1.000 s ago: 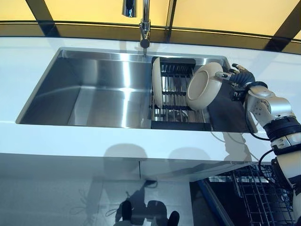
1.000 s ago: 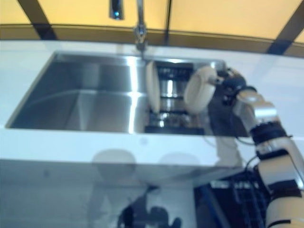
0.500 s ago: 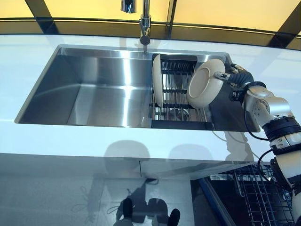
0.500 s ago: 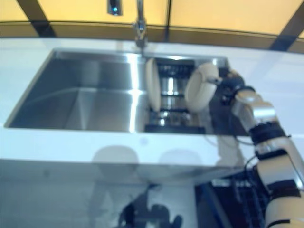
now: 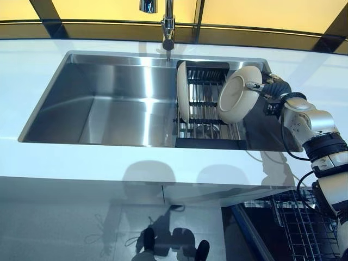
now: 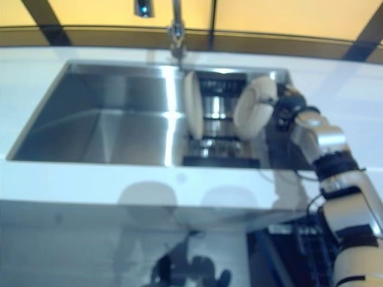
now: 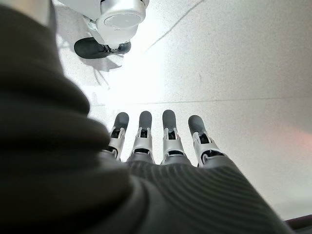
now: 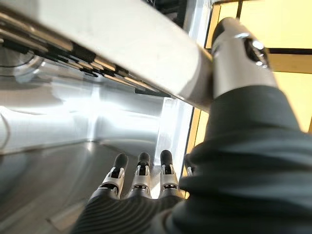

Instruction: Take plates into dishwasher

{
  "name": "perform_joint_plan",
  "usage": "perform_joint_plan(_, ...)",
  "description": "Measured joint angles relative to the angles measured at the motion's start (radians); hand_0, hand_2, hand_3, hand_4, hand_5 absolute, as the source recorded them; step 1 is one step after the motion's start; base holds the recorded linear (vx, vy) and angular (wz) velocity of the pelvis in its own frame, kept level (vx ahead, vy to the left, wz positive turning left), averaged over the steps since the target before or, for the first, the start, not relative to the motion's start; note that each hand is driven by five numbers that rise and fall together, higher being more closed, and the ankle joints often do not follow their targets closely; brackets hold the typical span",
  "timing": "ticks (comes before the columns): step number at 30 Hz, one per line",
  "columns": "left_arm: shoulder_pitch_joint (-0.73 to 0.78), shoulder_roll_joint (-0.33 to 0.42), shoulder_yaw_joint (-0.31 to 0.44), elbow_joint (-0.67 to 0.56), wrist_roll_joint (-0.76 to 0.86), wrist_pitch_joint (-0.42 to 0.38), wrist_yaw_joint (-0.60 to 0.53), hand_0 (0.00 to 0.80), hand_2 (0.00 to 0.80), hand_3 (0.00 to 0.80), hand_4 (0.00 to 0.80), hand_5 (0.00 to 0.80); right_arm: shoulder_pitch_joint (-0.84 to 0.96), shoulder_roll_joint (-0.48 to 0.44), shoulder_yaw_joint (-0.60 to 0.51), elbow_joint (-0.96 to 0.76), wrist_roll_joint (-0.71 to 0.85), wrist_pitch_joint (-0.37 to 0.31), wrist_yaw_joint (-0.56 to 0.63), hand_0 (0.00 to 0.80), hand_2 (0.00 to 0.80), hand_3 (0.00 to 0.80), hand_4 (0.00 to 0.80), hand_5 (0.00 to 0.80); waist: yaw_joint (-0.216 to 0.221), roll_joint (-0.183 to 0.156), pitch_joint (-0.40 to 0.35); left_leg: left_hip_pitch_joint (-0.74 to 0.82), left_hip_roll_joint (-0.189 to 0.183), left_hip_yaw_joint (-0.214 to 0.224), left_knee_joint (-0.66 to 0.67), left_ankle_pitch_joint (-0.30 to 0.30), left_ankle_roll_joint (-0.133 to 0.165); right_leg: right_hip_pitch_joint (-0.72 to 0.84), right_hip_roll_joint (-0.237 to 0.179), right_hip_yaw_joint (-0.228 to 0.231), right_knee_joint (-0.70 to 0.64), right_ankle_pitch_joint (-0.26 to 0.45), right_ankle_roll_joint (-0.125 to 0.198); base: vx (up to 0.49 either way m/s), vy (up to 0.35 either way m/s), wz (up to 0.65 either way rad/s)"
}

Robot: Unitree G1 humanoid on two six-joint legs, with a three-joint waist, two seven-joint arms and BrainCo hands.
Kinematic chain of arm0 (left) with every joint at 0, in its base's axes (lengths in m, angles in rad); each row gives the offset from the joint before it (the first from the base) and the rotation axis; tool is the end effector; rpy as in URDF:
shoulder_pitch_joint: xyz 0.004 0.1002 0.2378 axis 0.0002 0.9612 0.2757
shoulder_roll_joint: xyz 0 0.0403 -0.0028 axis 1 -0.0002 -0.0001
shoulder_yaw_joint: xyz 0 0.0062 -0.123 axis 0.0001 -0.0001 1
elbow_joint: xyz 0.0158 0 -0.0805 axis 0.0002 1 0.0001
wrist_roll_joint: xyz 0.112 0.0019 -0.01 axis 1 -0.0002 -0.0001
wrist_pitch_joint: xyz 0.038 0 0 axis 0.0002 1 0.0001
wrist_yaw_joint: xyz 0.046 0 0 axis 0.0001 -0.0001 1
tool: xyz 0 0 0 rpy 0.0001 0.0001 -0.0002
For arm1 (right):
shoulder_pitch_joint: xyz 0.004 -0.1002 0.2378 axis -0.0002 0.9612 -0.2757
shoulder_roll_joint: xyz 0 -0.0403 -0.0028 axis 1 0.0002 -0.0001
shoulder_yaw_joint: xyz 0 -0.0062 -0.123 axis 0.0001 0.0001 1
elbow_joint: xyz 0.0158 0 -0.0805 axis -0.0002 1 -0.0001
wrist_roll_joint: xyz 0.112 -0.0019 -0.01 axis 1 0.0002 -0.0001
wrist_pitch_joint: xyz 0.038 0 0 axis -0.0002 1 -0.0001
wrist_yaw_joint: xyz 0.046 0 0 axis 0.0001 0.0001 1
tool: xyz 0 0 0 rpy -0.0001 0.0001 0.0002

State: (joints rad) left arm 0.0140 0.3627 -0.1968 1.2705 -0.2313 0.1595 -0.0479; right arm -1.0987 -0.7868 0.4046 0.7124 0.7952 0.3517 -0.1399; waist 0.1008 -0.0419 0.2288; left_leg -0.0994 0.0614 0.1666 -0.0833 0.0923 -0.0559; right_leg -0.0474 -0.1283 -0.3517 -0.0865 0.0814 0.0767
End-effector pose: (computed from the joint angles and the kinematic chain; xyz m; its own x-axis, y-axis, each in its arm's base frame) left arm 0.0545 0.2765 -0.1369 0.1216 0.2455 -0.9617 -0.0182 0.9693 0.2451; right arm 0.3720 -0.2579 0.2424 0.9881 -0.1508 -0.0308 0.1463 0.9825 -0.1152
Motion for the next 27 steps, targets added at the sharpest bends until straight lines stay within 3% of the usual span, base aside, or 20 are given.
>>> perform_joint_plan(13,0.000,-0.003,-0.001,0.000,-0.001,-0.018,0.000,0.000,0.000,0.000,0.000,0.000,-0.021,0.042,0.023,0.000,0.001,0.060,0.024,0.000,0.000,0.000,0.000,0.000,0.009,-0.007,0.015,-0.004,-0.001,-0.011,0.000,0.005,0.000,0.003,0.000,-0.012,0.000,0.000,0.000,0.003,0.006,0.02)
perform_joint_plan(15,0.000,-0.005,-0.001,0.000,-0.001,-0.019,0.000,0.000,0.000,0.000,0.000,0.000,-0.021,0.048,0.040,0.000,0.000,0.080,0.033,0.138,0.138,0.138,0.138,0.138,0.013,-0.007,0.016,-0.005,-0.001,-0.013,0.000,0.005,0.000,0.002,0.000,-0.013,0.000,0.000,0.000,0.000,0.000,0.00)
perform_joint_plan(16,0.000,-0.006,-0.001,0.000,-0.002,-0.019,0.000,0.000,0.000,0.000,0.000,0.000,-0.021,0.054,0.040,0.000,-0.002,0.089,0.040,0.329,0.329,0.329,0.329,0.329,0.014,-0.007,0.016,-0.007,-0.001,-0.014,0.000,0.005,0.000,0.002,0.000,-0.014,0.000,0.000,0.000,0.000,0.000,0.00)
perform_joint_plan(18,-0.001,-0.008,0.000,0.000,-0.003,-0.020,0.000,0.000,0.000,0.000,0.000,0.000,-0.021,0.065,0.041,0.000,-0.024,0.095,0.048,0.433,0.433,0.433,0.433,0.433,0.017,-0.008,0.016,-0.008,-0.001,-0.015,0.000,0.006,0.000,0.001,0.000,-0.015,0.000,0.000,0.000,0.000,0.000,0.00)
perform_joint_plan(19,-0.001,-0.009,0.000,0.000,-0.017,-0.021,0.000,0.000,0.000,0.000,0.000,0.000,-0.021,0.062,0.041,0.001,-0.051,0.097,0.047,0.800,0.800,0.800,0.800,0.800,0.020,-0.009,0.017,-0.009,-0.001,-0.016,0.000,0.006,0.001,0.001,0.000,-0.016,0.000,0.000,0.000,0.000,0.000,0.00)
perform_joint_plan(27,-0.002,-0.009,0.000,-0.001,-0.028,-0.022,0.003,0.000,0.000,0.000,0.000,0.000,-0.067,0.053,0.083,0.017,-0.186,0.132,0.058,0.800,0.800,0.800,0.800,0.800,0.022,-0.028,0.030,-0.009,-0.002,-0.019,0.000,0.007,0.001,0.003,0.000,-0.018,0.000,0.000,0.000,0.000,0.000,0.00)
